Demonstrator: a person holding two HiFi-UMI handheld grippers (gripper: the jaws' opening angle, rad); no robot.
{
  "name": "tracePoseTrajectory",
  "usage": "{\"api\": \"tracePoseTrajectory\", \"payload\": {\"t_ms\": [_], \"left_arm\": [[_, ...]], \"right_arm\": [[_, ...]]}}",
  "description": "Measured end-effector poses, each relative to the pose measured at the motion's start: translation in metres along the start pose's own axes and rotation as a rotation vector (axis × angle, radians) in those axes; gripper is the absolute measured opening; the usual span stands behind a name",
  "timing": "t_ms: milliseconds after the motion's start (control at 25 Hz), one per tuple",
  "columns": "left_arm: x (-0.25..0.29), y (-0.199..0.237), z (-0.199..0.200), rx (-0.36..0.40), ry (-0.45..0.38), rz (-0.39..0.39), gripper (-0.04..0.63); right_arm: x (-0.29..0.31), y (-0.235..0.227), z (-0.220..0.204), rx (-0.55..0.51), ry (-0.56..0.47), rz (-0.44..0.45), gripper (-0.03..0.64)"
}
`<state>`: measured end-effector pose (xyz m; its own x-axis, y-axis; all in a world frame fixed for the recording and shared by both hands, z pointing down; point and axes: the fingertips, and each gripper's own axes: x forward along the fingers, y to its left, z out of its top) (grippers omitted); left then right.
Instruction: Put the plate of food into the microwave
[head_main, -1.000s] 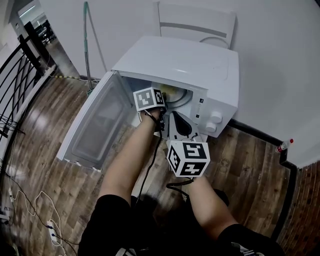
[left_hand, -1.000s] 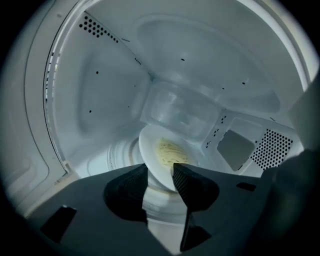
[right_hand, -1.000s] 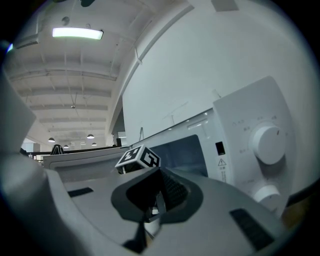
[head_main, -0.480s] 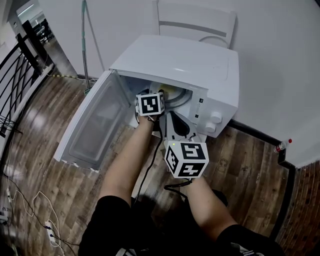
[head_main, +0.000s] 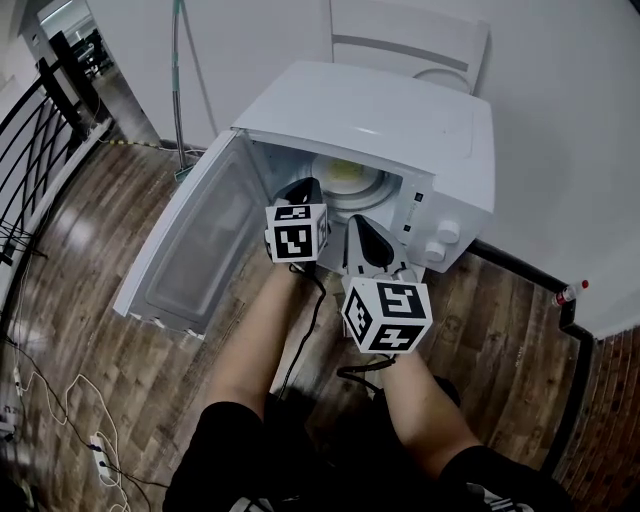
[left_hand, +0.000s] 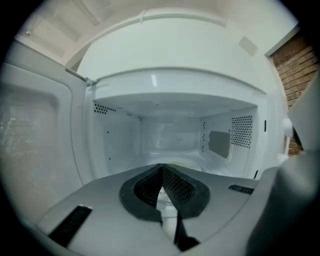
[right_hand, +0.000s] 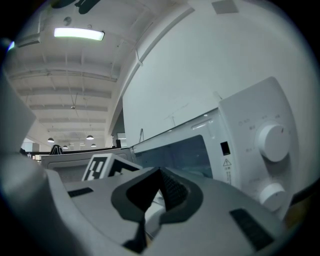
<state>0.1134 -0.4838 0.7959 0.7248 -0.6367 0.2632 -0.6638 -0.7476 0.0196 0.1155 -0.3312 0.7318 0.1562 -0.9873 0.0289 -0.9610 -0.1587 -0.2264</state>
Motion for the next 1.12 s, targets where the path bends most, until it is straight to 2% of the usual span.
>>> {"api": "tracePoseTrajectory", "payload": {"t_ms": [240, 360, 720, 840, 960, 1120], "left_arm": [[-0.088, -0.024, 0.017, 0.016, -0.092, -0.053, -0.002], [-0.124, -0.029, 0.021, 0.017, -0.124, -0.048, -0.002], [-0.140, -0.002, 0.032, 0.021, -0.122, 0.022, -0.002], [-0.154, 0.006, 0.049, -0.031, -0.103, 0.044, -0.002], [-0.181, 0.006, 0.085, -0.092, -0.061, 0.033, -0.002], [-0.223, -0.010, 0.184, -0.121, -0.049, 0.011, -0.002]], "right_arm": [[0.010, 0.006, -0.008, 0.001, 0.020, 0.019, 0.013], [0.023, 0.013, -0.015, -0.013, 0.033, 0.035, 0.013], [0.043, 0.034, -0.003, 0.015, 0.004, 0.103, 0.012], [0.047, 0.043, 0.039, 0.061, -0.038, 0.122, 0.013], [0.016, 0.051, 0.088, 0.000, -0.082, 0.099, 0.012], [-0.017, 0.076, 0.175, -0.072, 0.011, 0.082, 0.012]]}}
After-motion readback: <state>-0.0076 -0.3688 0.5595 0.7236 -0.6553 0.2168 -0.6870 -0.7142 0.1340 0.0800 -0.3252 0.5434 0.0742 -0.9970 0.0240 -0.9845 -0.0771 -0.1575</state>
